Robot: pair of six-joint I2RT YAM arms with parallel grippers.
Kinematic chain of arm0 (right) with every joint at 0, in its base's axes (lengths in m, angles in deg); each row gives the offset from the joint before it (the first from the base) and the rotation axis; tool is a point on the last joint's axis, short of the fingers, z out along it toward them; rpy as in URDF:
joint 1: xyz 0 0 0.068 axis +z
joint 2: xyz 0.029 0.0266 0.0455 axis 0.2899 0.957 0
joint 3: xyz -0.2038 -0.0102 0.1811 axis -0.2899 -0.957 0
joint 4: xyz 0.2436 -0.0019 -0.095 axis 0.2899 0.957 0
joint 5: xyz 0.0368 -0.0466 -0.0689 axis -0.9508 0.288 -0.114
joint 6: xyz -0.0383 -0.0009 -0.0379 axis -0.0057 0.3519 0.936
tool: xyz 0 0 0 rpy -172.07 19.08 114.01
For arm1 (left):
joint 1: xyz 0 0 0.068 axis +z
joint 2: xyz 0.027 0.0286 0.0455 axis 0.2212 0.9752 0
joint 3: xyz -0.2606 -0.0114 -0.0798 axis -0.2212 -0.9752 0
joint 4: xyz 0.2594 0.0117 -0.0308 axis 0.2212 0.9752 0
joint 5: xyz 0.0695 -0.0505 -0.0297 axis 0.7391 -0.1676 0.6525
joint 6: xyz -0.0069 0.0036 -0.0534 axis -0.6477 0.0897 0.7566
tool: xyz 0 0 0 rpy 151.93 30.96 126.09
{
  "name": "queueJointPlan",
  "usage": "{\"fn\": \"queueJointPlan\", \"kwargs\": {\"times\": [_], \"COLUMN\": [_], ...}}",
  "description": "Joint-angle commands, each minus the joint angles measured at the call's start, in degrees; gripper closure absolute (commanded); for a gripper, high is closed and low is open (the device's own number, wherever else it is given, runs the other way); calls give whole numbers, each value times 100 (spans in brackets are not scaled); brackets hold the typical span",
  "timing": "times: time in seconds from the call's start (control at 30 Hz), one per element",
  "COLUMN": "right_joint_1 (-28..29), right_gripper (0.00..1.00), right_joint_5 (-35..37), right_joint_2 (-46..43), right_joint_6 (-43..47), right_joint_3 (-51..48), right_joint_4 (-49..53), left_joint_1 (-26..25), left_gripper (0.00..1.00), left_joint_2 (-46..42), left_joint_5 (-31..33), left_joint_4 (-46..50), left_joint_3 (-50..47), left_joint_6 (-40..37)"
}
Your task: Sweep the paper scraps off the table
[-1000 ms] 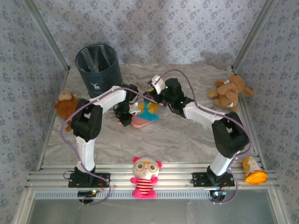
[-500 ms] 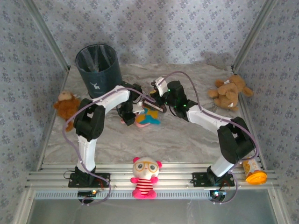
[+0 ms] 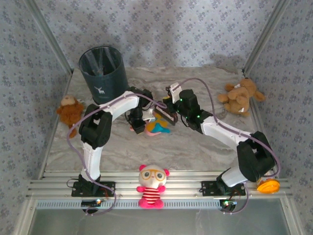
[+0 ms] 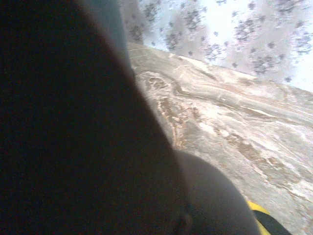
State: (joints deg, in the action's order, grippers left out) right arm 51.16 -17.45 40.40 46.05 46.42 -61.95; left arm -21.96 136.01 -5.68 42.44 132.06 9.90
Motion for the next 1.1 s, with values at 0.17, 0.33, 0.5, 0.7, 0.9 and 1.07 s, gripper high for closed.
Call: {"fn": "queueJointPlan", "kwargs": {"times": [0.17, 0.33, 0.5, 0.7, 0.9, 1.07], "right_joint_1": [132, 285, 630, 874, 991, 995], "right_gripper": [100, 100, 100, 100, 100, 100], "right_joint_5": [1933, 3029, 4019, 4304, 4221, 3909], "right_joint_2": [-702, -835, -824, -645, -481, -354], "right_joint_6": [-367, -688, -1121, -1784, -2470, -2858], "right_joint_3": [-139, -134, -156, -122, -38, -33], "right_joint_4": [280, 999, 1433, 1794, 2019, 1873], "left_joint_1": [-129, -186, -207, -215, -211, -209], "left_gripper": [100, 100, 100, 100, 100, 100], "left_joint_2": [4, 51, 107, 204, 339, 463], "left_joint_5": [-349, -397, -395, -308, -181, -164], "left_joint_4": [379, 425, 419, 317, 213, 228], "left_joint_3": [-103, -79, 13, 166, 261, 360], "left_joint_6": [-205, -218, -191, -101, 5, 89]}}
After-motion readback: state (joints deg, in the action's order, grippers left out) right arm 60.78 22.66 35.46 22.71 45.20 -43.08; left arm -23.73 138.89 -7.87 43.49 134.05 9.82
